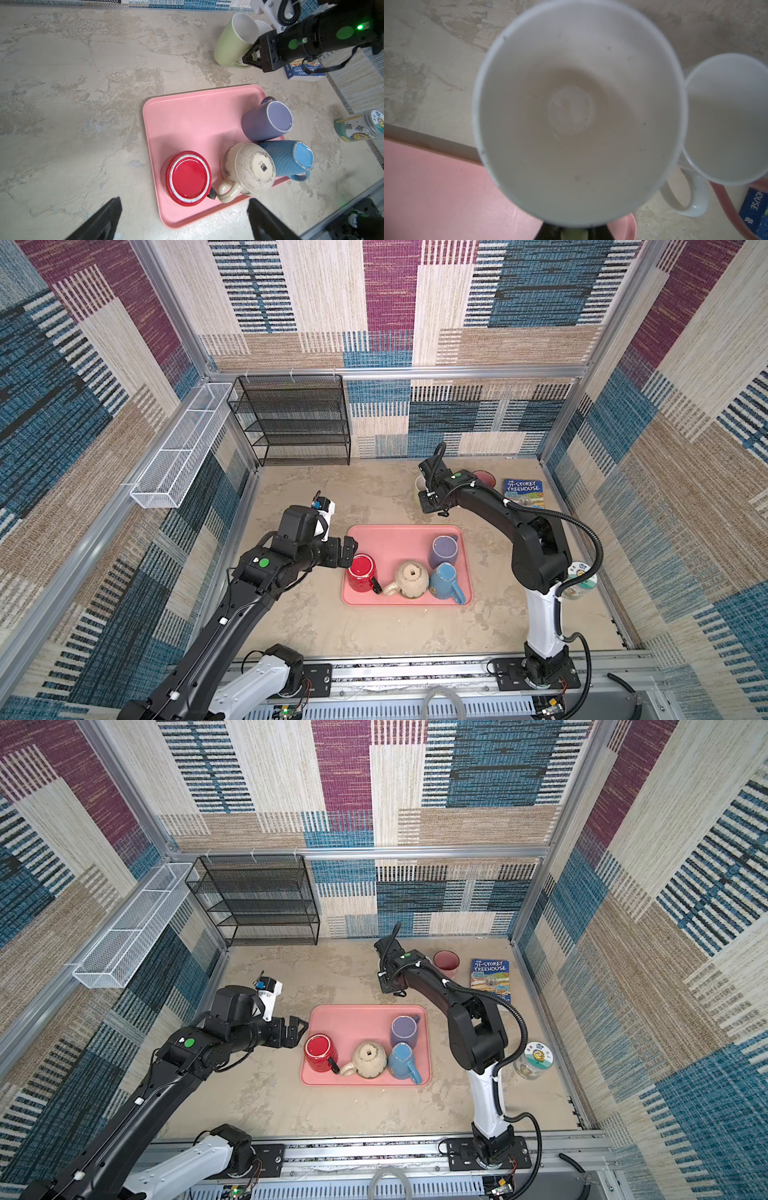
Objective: Turn the mug right side up
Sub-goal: 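Set the green mug upright by the white mug with the right while the left withdraws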
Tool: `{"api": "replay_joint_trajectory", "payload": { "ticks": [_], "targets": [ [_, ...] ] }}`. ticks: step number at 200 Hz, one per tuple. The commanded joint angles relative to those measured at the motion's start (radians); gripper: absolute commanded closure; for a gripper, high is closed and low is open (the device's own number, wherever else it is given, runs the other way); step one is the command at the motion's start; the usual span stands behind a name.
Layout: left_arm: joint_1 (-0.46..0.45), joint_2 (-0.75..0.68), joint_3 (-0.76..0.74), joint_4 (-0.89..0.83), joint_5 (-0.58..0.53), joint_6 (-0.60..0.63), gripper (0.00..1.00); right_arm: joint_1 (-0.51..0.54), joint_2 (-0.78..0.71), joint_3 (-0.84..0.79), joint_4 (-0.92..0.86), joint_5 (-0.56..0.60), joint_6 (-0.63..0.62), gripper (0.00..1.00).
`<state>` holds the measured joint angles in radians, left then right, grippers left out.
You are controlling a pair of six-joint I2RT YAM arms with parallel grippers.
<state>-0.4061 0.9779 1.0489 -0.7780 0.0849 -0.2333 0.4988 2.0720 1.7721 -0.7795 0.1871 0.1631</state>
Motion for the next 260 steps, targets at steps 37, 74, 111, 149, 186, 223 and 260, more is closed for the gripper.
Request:
{"api": "replay_joint_trajectory", "payload": {
  "ticks": [37,74,111,149,186,223,260],
  "targets": [
    [0.002,0.004,-0.001,-0.013,-0.005,0.02,0.0,-0.036,0.031,0.025,0.017,0.034,-0.017,1.0],
    [0.003,0.008,-0.001,-0.014,-0.005,0.02,0.0,-0.045,0.051,0.029,0.02,0.017,-0.021,1.0],
    [0.003,0.01,-0.001,-0.015,-0.008,0.02,0.0,-0.046,0.065,0.036,0.014,0.015,-0.024,1.0],
    [0.003,0.012,-0.001,-0.017,-0.007,0.022,0.0,-0.046,0.063,0.032,0.013,0.019,-0.027,0.85],
    [0.003,0.02,-0.001,-0.016,0.0,0.023,0.05,-0.046,0.058,0.035,0.011,0.01,-0.031,0.68],
    [0.0,0.042,0.01,-0.026,0.009,0.022,0.08,-0.046,0.022,0.032,0.012,0.0,-0.044,0.56],
    [-0.05,0.048,0.029,-0.063,-0.015,-0.005,0.12,-0.039,-0.066,-0.017,0.05,-0.013,-0.051,0.47]
  ]
}}
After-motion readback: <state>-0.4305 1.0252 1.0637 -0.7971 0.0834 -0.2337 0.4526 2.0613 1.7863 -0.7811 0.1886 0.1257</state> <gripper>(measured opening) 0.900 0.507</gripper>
